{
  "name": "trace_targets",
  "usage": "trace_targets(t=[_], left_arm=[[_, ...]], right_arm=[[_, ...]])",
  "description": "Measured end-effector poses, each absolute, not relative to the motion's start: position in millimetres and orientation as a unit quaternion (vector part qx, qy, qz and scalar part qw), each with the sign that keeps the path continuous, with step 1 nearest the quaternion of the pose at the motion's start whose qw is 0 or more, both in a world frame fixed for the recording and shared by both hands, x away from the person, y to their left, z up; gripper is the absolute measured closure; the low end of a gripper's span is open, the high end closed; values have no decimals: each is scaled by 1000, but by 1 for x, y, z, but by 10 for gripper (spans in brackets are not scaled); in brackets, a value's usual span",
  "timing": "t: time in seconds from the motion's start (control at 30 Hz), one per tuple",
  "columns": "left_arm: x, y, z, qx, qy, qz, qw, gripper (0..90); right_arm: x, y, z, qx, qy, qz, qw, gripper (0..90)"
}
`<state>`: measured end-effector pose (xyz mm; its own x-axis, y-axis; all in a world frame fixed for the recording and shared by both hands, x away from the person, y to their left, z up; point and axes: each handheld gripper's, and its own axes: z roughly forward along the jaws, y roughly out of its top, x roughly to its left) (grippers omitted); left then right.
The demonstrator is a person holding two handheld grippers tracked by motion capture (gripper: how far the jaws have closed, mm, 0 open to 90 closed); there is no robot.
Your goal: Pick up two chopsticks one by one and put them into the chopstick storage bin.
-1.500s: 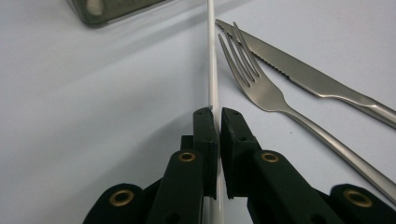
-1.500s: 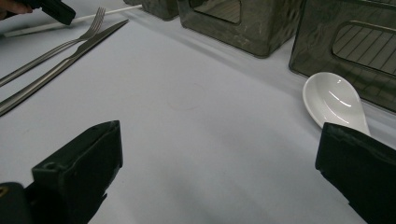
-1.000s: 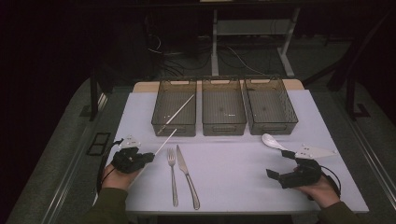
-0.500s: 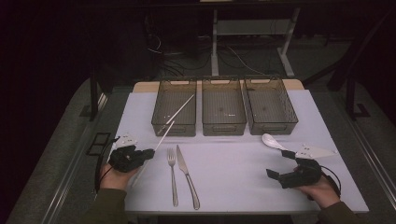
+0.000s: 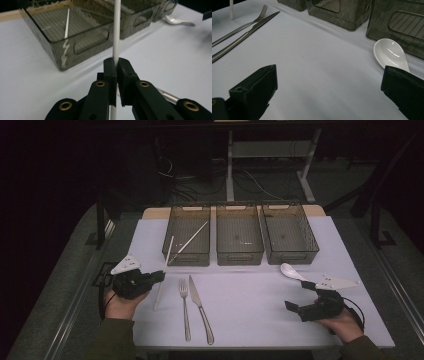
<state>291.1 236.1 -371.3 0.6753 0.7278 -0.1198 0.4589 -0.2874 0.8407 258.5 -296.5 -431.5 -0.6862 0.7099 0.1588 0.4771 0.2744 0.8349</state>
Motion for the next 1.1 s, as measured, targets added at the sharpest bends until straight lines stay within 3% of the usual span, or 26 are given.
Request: trace_targets(t=[0.47, 1.1], left_arm=[[308, 225, -349, 791, 353, 156, 474, 847], [368, 199, -298, 792, 322, 161, 493, 848]], right_arm=[[258, -298, -432, 381, 786, 471, 123, 7], [259, -299, -432, 385, 784, 471, 124, 8]])
